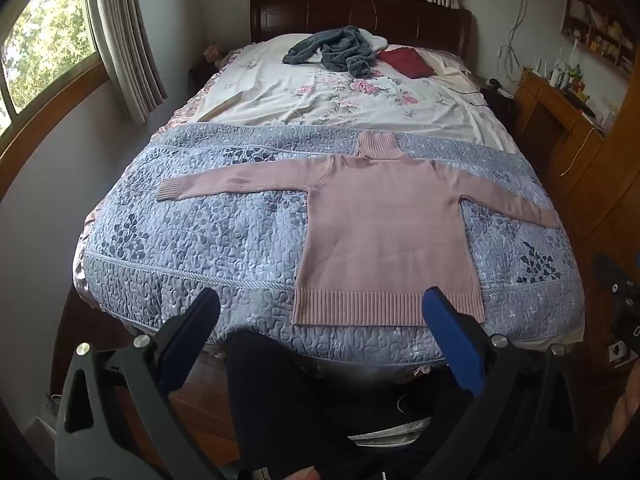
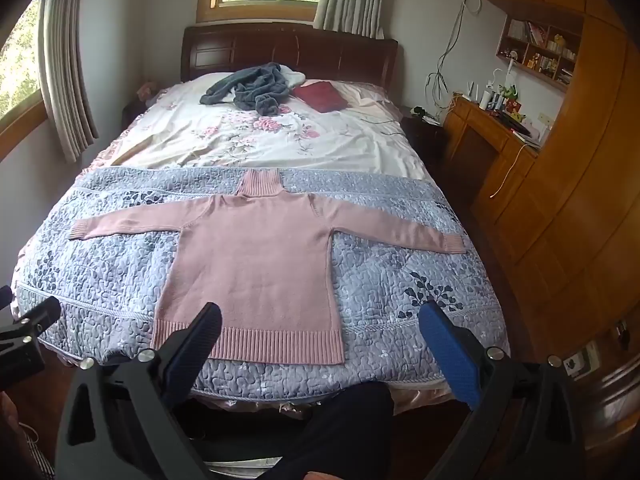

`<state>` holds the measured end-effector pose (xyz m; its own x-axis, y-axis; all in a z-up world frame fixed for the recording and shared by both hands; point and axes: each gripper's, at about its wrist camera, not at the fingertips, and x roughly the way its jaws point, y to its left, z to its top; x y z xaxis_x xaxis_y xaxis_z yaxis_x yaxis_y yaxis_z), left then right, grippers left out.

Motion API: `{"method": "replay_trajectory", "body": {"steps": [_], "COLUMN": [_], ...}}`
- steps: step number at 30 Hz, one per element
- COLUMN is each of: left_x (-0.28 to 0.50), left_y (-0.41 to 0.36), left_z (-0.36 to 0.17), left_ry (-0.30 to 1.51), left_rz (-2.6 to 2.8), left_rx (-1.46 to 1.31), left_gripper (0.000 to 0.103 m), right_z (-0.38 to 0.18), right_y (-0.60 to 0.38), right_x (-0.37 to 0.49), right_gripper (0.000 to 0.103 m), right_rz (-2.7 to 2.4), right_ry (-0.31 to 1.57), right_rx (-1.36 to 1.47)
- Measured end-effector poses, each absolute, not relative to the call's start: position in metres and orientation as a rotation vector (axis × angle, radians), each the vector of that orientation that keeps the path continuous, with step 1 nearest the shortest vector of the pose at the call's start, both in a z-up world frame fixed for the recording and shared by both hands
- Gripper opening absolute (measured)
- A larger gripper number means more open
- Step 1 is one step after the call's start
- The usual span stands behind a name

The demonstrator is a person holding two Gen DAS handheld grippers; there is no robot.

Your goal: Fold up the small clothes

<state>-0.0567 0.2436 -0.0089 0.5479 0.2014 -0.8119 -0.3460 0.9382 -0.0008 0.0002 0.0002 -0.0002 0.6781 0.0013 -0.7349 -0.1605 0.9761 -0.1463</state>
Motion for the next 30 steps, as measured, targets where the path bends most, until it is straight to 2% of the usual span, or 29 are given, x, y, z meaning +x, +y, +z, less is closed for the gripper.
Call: {"method": "replay_trajectory", "body": {"steps": [30], "left_x": [-0.059], "left_y": [0.25], "left_z": [0.002], "left_ry": [0.91], "left_rz": [0.357], "left_rx": [-0.16], "left_gripper": [0.1], "right_z": [0.003], "right_y": [0.003], "right_x": [0.0], "right_gripper": [0.099], "right_rz": [0.102], "right_ry": [0.798], "right_rx": [-0.204]}}
